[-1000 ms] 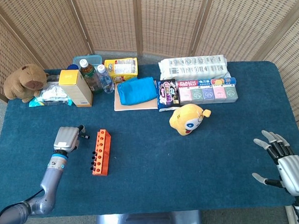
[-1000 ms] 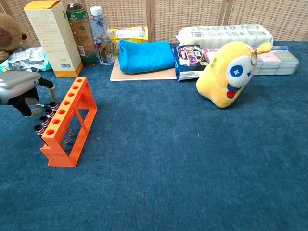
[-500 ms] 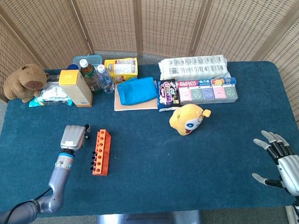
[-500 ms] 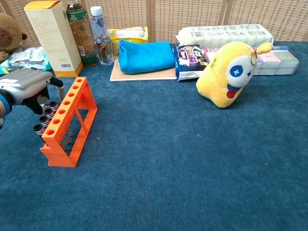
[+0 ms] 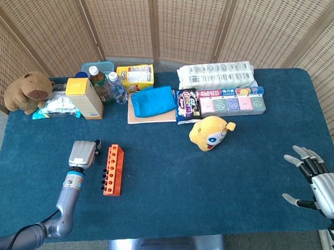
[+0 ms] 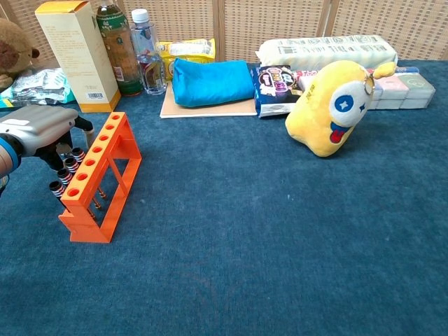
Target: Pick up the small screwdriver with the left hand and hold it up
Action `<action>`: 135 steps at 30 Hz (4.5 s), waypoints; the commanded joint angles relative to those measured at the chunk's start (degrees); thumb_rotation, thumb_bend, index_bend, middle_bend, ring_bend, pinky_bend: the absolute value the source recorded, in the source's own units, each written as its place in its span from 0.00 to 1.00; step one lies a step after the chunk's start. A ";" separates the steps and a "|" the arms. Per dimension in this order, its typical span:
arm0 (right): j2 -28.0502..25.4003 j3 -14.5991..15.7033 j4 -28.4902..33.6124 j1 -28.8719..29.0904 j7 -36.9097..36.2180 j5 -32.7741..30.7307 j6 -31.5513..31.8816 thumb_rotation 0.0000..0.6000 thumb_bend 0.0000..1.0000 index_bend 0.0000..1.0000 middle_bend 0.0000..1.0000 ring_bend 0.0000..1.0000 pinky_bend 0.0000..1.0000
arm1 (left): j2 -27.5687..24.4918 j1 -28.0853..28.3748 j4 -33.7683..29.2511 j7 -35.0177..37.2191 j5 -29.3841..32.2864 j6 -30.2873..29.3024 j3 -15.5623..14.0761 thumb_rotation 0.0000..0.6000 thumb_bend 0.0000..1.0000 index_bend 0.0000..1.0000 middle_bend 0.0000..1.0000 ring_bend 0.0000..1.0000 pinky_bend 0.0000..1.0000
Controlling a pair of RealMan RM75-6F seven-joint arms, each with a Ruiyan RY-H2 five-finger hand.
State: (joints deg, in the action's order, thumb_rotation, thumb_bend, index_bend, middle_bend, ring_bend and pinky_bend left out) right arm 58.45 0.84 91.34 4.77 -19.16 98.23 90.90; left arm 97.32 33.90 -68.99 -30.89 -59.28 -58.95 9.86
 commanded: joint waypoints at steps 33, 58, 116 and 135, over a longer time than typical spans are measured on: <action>-0.73 0.06 -0.24 -0.19 -1.87 0.14 0.83 1.00 0.06 0.16 0.05 0.00 0.00 | 2.44 0.94 2.13 -2.35 2.48 -0.33 0.15 1.00 0.41 0.53 1.00 1.00 1.00; -0.66 0.29 -0.39 -0.02 -1.64 0.37 0.47 1.00 0.06 0.16 0.05 0.00 0.00 | -12.36 -2.94 -18.80 -5.10 3.85 -5.94 -0.19 1.00 0.41 0.58 1.00 1.00 1.00; 0.93 0.76 0.81 0.64 3.74 0.30 -1.76 1.00 0.06 0.16 0.05 0.00 0.00 | -42.10 -2.04 -32.02 105.43 -24.26 28.01 2.75 1.00 0.40 0.58 1.00 1.00 1.00; 1.14 0.73 0.99 0.72 4.42 0.21 -1.94 1.00 0.06 0.16 0.05 0.00 0.00 | -46.23 0.90 -34.34 105.15 -17.49 33.63 1.55 1.00 0.40 0.58 1.00 1.00 1.00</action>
State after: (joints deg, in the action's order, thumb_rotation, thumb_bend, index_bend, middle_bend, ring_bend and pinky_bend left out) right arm 59.59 1.58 92.33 5.48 -14.74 98.44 88.97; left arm 51.31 34.59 -103.14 74.38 -77.13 -25.64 11.36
